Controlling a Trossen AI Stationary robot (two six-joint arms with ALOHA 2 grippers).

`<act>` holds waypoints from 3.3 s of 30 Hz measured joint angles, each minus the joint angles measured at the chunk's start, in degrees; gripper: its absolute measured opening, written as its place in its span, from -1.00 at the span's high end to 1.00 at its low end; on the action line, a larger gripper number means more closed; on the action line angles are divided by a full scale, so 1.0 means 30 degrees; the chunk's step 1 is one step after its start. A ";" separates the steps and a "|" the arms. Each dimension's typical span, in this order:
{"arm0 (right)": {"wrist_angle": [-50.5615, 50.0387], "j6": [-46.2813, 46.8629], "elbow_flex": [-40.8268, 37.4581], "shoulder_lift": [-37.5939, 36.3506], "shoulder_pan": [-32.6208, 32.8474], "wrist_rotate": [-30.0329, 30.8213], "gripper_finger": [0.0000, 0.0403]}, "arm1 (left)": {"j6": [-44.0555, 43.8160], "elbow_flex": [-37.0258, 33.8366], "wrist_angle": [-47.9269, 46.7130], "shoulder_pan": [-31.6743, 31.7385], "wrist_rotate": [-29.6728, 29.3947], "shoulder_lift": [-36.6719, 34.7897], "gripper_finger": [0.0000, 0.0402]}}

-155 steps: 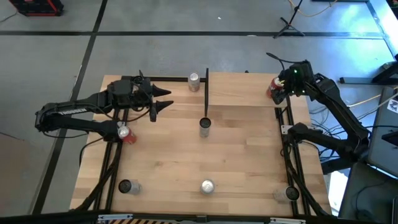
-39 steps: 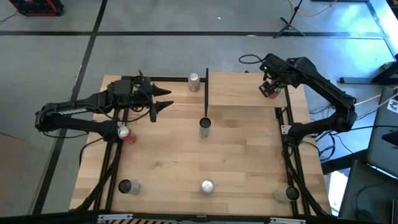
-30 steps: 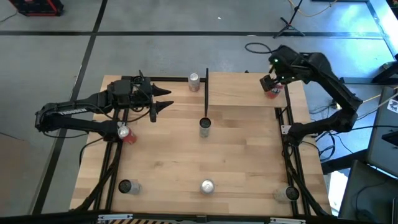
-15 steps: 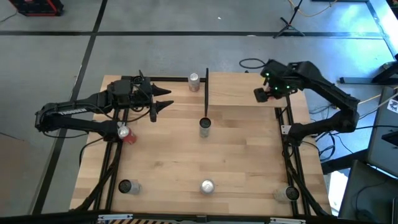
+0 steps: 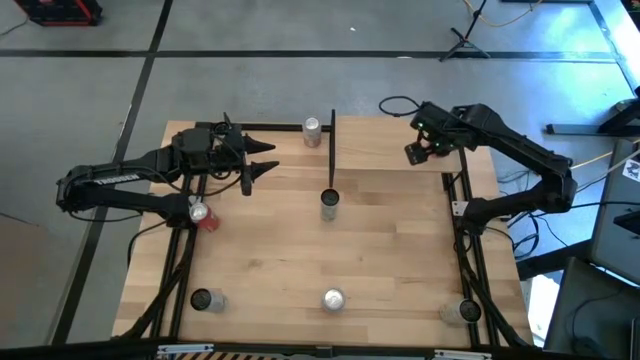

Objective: Place canned beverage on shelf
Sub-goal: Put the left red soda can on the shelf, then put the red soda can on the shelf aligned with the other red soda can

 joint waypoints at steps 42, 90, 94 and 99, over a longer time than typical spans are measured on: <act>1.0082 -0.0539 0.1488 -0.0207 0.6542 -0.5959 -0.65 | -0.0059 0.0004 -0.0080 -0.0015 0.0070 0.0346 -0.12; 1.3504 -0.2604 0.0357 0.4065 1.1876 -0.4840 -0.65 | -1.2028 0.5931 -1.3001 -0.5995 0.8563 0.0171 -0.85; 1.3515 -0.2612 0.0364 0.4065 1.1876 -0.4807 -0.65 | -1.2107 0.5916 -1.7823 -0.5996 0.6059 0.0182 -0.85; 1.3576 -0.2663 0.0361 0.4065 1.1876 -0.4807 -0.65 | -1.2167 0.5916 -2.3709 -0.5963 0.1539 0.0508 -0.85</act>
